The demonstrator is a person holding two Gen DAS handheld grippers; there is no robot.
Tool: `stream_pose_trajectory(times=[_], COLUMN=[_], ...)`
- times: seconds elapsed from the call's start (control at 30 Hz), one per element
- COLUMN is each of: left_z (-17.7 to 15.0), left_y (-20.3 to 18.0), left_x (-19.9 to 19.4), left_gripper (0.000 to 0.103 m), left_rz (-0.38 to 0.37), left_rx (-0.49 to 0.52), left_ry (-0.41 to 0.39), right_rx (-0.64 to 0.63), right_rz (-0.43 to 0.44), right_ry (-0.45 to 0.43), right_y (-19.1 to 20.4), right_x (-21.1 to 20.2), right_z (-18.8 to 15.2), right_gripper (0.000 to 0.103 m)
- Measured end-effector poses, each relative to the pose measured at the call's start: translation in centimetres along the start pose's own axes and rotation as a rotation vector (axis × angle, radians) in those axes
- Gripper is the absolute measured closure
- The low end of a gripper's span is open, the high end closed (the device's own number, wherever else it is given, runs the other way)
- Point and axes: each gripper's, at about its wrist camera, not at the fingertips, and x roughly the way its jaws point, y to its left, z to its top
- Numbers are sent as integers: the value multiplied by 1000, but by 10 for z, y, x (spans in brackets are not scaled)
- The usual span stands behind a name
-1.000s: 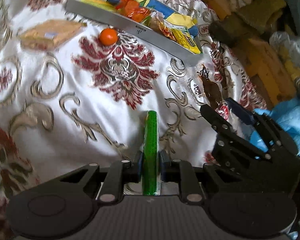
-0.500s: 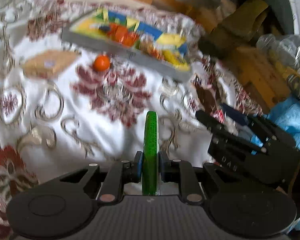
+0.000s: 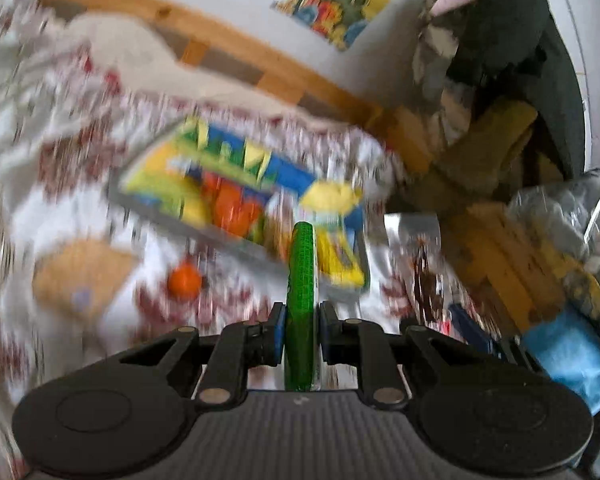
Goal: Organize snacks
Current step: 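Lift the green stick and brown pack and carry them toward the grey tray, then lower both held snacks into the grey tray and open both grippers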
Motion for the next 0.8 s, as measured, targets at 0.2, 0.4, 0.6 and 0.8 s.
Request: stream_pose_trajectory(times=[0.2,0.4,0.6,0.8], left_z=[49,85,90,81], left_y=[-12,-12,-7,0], left_x=[34,90,148,188], left_gripper=[85,85,85,85], left_rz=[32,65,104,160], left_rx=[7,-22,-14,-31], left_ry=[-111,-175,-114,-30], right_rx=[56,122,171,206], right_rz=[-20,-33,-26,7], right_ry=[-34,-30,20,100], right_y=[-26,-50,-59,-55], right_x=[51,105,147,173], right_z=[6,4,-9,-19], right_gripper=[53,53,53,53])
